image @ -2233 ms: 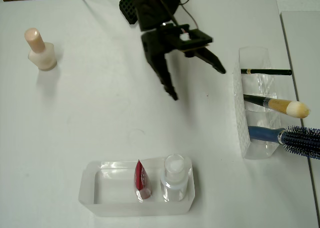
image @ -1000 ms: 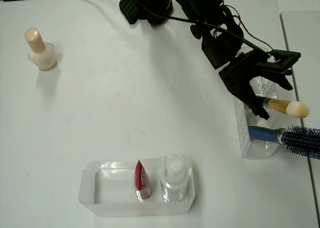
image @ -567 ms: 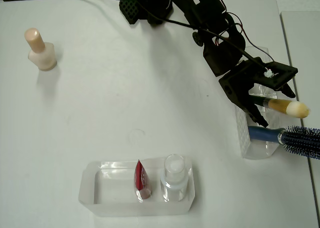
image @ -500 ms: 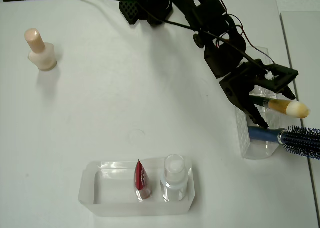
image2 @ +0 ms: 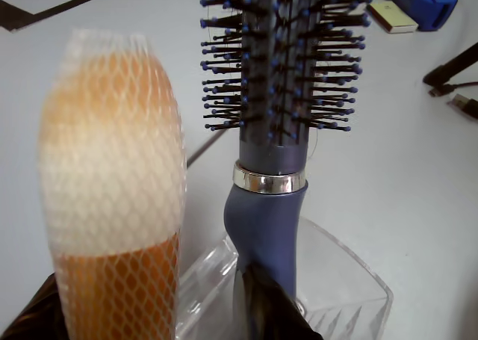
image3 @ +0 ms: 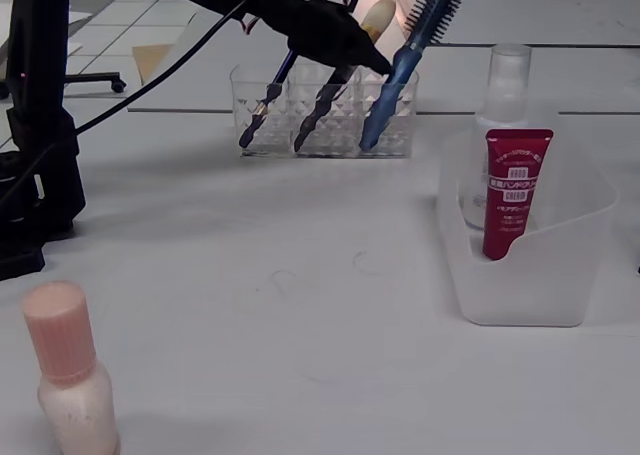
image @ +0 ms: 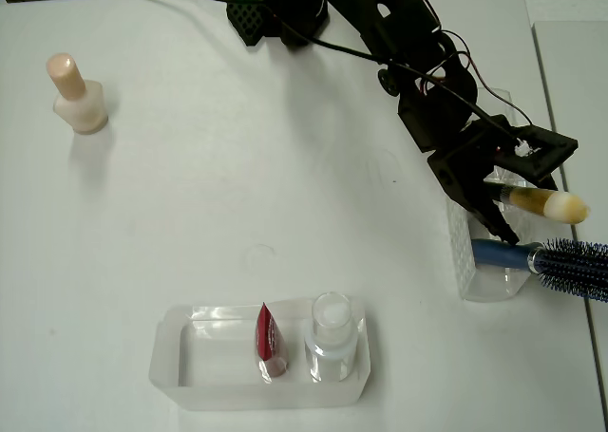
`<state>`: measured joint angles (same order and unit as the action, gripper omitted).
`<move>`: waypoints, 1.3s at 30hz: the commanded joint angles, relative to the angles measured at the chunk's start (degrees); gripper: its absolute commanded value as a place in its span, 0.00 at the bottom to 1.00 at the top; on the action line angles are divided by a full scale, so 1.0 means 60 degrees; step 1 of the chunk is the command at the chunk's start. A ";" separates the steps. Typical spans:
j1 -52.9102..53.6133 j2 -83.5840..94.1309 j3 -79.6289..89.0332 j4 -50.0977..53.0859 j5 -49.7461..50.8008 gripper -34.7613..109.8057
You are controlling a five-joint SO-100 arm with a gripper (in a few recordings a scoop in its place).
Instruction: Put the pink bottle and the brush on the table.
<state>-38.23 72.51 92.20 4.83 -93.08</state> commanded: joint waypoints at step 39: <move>-0.0352 0.0645 -0.0542 0.0498 -0.0146 0.24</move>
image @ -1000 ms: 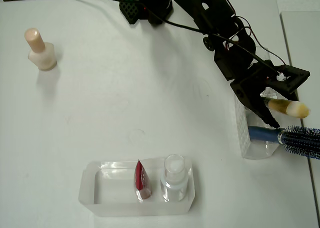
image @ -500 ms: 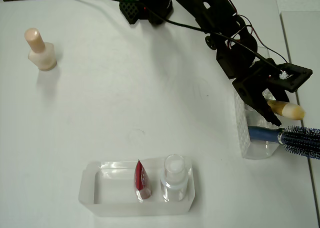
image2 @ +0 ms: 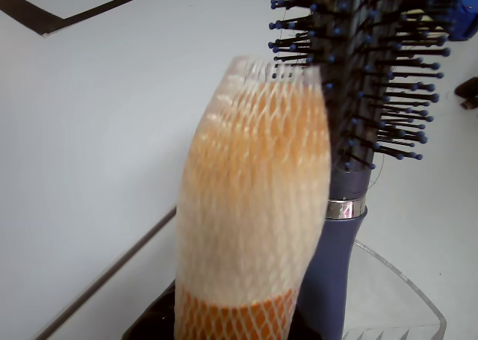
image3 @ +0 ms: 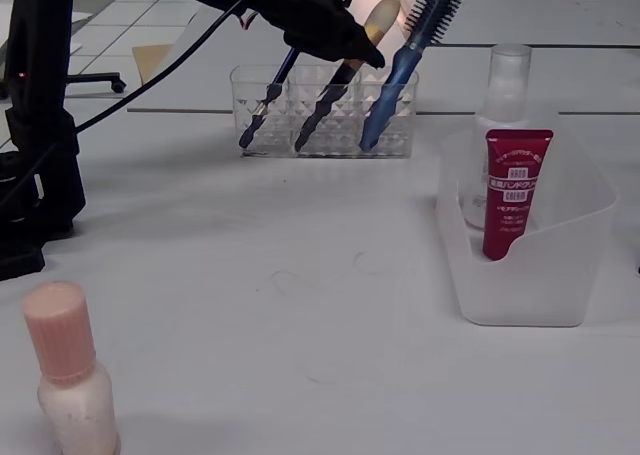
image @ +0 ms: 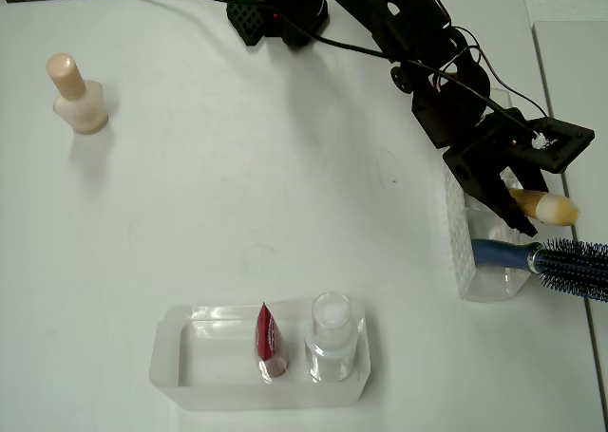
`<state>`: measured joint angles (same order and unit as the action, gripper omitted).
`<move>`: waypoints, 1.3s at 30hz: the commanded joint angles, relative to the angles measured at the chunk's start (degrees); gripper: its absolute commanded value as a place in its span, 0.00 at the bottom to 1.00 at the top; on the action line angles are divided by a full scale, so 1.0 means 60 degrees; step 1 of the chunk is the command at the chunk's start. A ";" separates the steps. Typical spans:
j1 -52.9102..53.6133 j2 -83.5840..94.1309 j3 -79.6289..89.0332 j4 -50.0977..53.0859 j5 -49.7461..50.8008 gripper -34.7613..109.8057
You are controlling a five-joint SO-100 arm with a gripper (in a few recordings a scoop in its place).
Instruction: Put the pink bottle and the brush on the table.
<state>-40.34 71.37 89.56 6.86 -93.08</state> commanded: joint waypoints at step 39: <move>0.0981 0.5010 -0.3208 0.7163 0.0410 0.24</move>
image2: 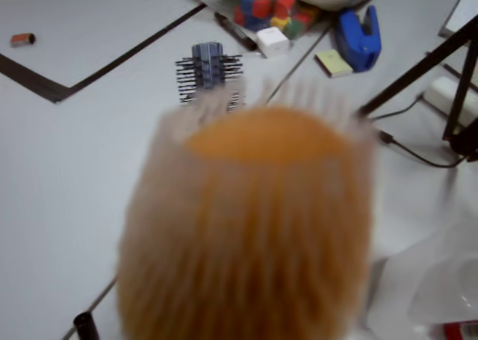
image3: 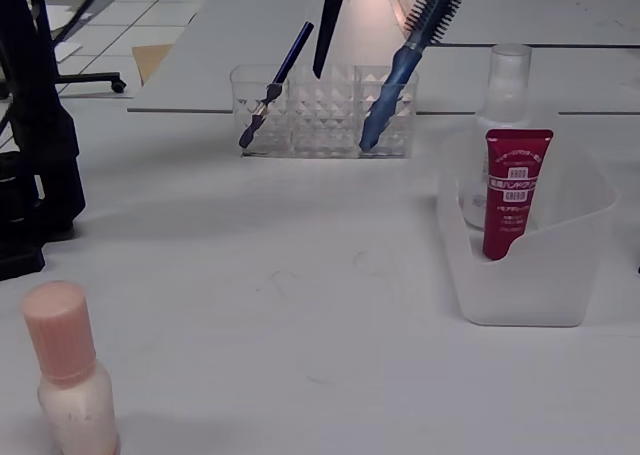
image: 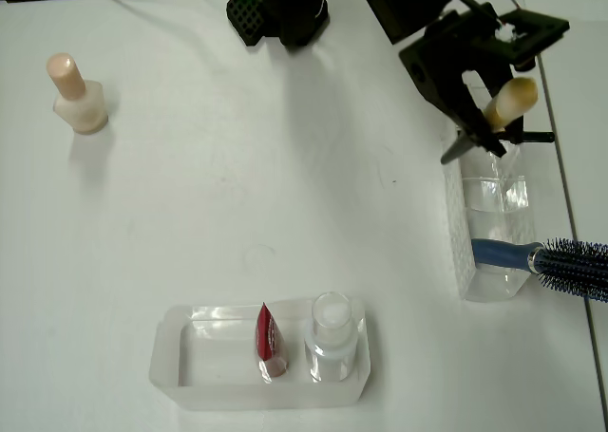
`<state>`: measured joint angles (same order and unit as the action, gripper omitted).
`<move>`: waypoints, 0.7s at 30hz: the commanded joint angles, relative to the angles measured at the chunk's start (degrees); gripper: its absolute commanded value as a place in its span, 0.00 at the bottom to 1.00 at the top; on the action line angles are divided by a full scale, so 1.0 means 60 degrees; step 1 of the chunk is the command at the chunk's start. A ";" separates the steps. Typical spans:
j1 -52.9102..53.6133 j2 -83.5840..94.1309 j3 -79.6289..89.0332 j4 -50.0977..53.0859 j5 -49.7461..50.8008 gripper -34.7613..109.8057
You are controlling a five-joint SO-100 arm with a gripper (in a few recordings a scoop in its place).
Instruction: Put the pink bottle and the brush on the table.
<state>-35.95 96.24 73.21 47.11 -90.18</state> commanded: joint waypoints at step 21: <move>0.4600 0.2197 0.0088 0.5786 -0.0264 0.24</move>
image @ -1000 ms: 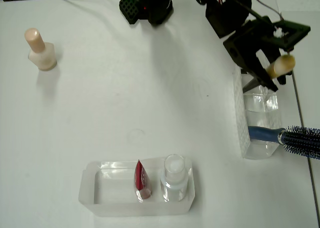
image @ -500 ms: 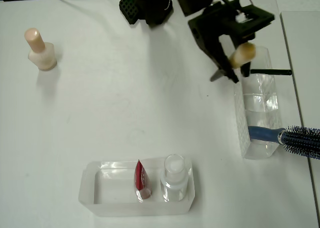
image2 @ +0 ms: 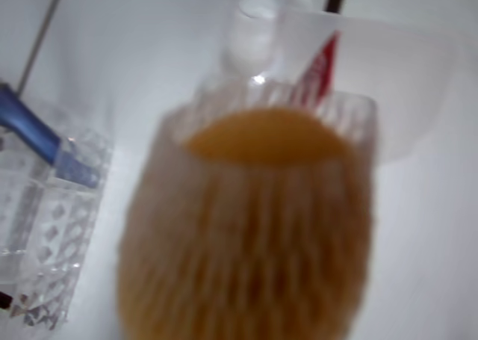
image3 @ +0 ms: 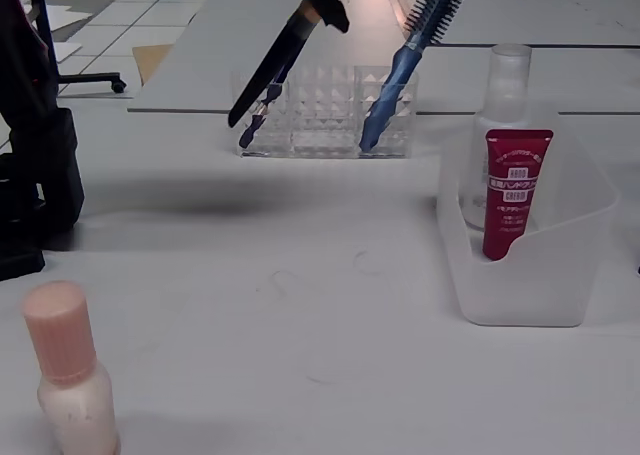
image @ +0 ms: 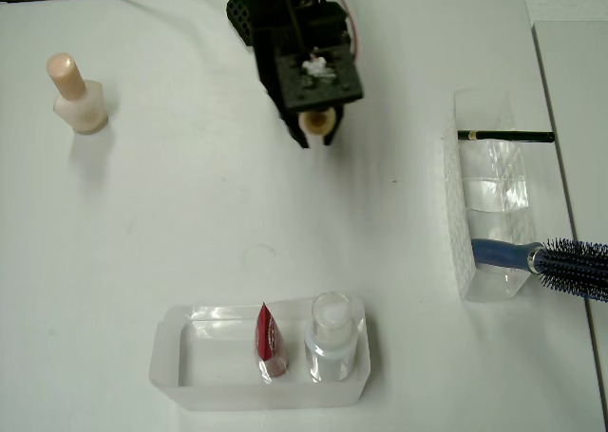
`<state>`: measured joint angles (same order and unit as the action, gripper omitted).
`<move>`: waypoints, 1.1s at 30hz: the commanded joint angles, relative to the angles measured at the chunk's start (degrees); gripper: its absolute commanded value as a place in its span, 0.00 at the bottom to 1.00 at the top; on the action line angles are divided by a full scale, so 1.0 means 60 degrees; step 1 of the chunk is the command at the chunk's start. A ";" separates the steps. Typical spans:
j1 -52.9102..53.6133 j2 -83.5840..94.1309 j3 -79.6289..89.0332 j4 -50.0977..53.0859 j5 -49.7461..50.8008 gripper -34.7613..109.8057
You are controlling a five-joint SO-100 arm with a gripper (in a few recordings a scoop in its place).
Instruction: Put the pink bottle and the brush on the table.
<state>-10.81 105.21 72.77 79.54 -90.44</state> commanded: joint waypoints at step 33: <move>0.6475 0.2812 0.7163 -0.3325 -0.5068 0.24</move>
<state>26.19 119.88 115.22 60.64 -119.09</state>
